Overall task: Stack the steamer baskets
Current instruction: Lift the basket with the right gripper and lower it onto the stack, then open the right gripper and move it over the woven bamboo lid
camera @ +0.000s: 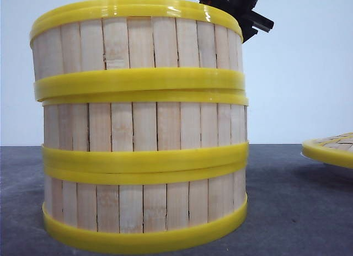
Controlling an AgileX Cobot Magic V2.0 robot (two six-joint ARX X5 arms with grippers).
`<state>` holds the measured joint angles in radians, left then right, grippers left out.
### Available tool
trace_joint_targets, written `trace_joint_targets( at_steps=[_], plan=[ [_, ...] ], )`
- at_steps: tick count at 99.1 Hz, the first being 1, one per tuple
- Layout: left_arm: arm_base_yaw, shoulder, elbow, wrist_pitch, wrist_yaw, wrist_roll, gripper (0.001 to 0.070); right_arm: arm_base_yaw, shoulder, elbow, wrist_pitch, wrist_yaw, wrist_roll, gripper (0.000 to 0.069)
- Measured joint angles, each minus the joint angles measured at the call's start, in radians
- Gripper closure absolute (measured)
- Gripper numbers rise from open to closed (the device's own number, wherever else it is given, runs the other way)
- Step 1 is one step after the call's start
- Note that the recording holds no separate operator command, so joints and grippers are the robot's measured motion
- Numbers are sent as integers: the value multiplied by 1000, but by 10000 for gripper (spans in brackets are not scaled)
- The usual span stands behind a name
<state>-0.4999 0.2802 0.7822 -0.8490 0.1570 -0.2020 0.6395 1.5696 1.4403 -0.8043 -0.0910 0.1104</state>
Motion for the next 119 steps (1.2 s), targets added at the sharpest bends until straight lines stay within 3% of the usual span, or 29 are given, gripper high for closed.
trace_joint_targets(
  at_steps=[119],
  plan=[
    [0,0,0,0,0,12,434,-50,3,0,-24,-12,-2,658]
  ],
)
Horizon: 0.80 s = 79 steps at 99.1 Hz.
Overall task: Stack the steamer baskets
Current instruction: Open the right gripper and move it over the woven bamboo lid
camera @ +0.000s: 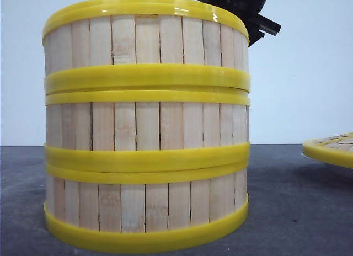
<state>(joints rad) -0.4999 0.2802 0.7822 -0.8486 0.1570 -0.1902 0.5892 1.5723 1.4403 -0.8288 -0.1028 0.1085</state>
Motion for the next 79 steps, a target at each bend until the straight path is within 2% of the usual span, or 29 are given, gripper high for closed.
trace_joint_targets(
  at_steps=[6,18,26,50,79],
  plan=[
    [0,0,0,0,0,3,434,-1,0,0,-3,-4,0,612],
    [0,0,0,0,0,6,434,-8,0,0,-3,-4,1,384],
    [0,0,0,0,0,7,434,-12,0,0,6,-3,1,310],
    [0,0,0,0,0,7,434,-18,-40,16,8,2,1,284],
    [0,0,0,1,0,7,434,-108,-322,37,-58,138,0,284]
  ],
)
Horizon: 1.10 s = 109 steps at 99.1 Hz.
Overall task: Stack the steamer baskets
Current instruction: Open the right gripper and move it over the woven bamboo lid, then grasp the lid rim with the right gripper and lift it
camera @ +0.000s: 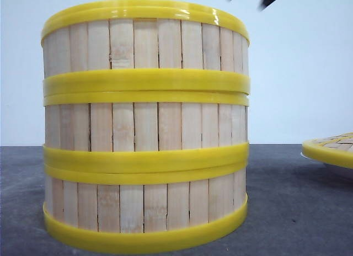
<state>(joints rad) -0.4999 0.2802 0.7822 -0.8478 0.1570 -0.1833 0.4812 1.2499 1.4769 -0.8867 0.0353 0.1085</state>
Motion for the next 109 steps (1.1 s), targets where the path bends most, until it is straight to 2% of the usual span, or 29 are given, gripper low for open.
trace_joint_targets(
  at_steps=[15,31,50,61,78,109],
  plan=[
    [0,0,0,15,0,0,434,-108,-96,0,-79,22,-5,284],
    [0,0,0,37,0,0,434,-246,-95,-4,-146,17,-18,284],
    [0,0,0,45,0,0,434,-353,-90,-125,-108,16,-27,284],
    [0,0,0,45,0,0,434,-409,-90,-232,-42,-18,-25,286],
    [0,0,0,45,0,0,434,-467,-60,-365,67,-63,-1,348],
    [0,0,0,44,0,0,434,-490,108,-389,117,-62,5,374]
  ],
)
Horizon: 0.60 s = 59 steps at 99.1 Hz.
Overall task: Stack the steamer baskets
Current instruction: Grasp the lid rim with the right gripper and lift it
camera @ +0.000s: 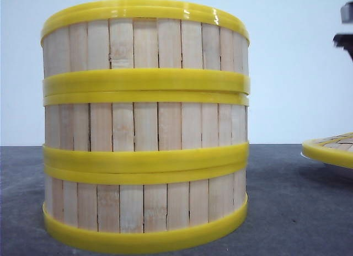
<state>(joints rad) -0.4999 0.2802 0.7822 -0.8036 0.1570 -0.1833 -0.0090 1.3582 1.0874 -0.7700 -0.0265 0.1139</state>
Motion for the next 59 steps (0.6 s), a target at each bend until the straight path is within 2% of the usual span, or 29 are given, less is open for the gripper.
trace_joint_targets(
  at_steps=[15,42,59],
  plan=[
    [0,0,0,-1,0,0,434,-1,56,0,19,25,0,427],
    [0,0,0,-3,0,0,434,-19,96,0,43,50,4,443],
    [0,0,0,-4,0,0,434,-32,129,0,48,50,6,482]
  ],
)
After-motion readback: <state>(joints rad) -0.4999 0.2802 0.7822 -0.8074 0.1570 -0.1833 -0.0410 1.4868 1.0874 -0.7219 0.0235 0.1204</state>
